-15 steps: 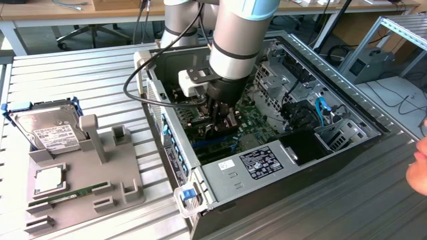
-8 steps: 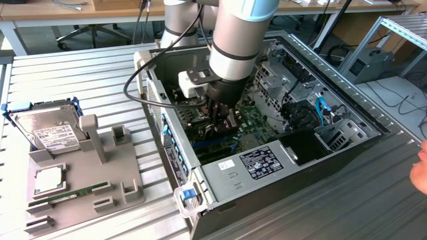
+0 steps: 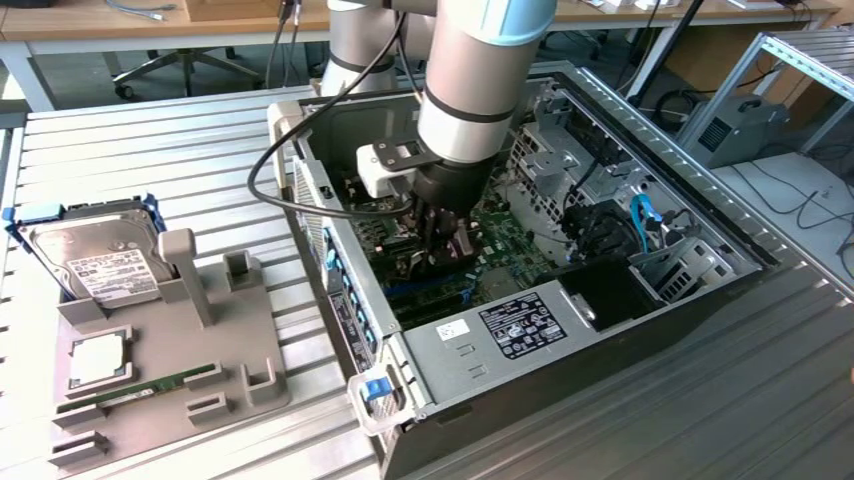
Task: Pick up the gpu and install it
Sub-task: 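Insert the gpu into the slot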
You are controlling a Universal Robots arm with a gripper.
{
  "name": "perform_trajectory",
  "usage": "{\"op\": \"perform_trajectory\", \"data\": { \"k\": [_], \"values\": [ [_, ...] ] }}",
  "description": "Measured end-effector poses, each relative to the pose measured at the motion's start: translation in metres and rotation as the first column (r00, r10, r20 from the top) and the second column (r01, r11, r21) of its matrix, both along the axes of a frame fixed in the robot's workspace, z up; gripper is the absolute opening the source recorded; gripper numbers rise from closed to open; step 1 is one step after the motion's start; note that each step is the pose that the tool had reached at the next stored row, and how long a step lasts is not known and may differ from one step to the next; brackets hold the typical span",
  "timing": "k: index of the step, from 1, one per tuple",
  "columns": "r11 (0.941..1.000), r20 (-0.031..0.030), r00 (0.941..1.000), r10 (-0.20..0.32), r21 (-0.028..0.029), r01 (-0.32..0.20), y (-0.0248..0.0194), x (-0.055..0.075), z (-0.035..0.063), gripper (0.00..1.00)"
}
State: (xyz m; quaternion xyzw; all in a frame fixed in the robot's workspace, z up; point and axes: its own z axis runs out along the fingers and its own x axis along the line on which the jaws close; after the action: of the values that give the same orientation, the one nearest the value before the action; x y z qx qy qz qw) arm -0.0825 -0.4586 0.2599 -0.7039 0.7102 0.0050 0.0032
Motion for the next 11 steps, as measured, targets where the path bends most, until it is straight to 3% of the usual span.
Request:
{"op": "perform_trajectory", "data": {
  "k": [11],
  "values": [
    [1.0000, 0.0000, 1.0000, 0.000, 0.0000, 0.000, 0.0000, 0.0000, -0.0031, 0.26]
  ]
}}
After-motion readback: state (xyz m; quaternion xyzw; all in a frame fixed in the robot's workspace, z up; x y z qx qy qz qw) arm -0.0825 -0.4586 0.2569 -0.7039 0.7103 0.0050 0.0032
